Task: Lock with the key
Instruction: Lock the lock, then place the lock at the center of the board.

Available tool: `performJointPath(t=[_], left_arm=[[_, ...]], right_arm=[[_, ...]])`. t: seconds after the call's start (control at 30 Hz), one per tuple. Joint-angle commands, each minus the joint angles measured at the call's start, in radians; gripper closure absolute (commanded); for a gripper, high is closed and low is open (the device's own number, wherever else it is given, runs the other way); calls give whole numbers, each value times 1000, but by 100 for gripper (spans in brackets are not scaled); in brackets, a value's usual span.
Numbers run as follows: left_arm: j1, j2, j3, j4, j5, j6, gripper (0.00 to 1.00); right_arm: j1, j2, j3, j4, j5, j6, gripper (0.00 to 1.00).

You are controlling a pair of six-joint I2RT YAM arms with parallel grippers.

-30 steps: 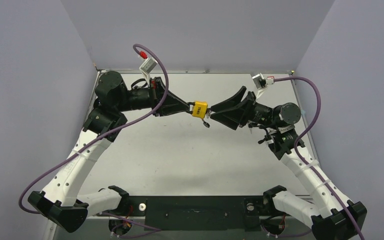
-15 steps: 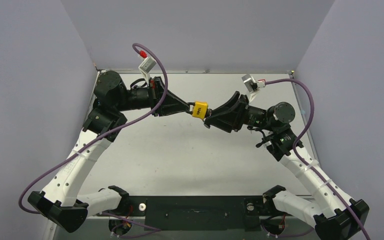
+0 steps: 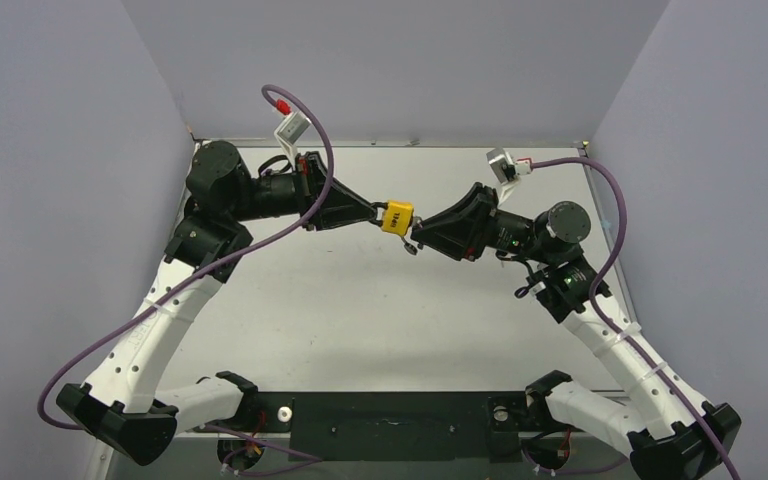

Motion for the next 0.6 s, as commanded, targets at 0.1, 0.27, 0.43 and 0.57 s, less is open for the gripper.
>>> performJointPath(t=[0.1, 0.27, 0.43, 0.57], left_arm=[[65, -29, 10, 174, -23, -52, 100], [93, -21, 3, 232, -15, -70, 100], [139, 4, 2, 22, -136, 48, 100], [177, 90, -94, 21, -321, 60, 100]], right_arm=[[-21, -38, 28, -79, 33, -81, 100], [-39, -55, 13, -131, 57, -121, 100], [-57, -33, 25, -296, 187, -195, 100], [-47, 56, 62, -396, 413, -195, 100]])
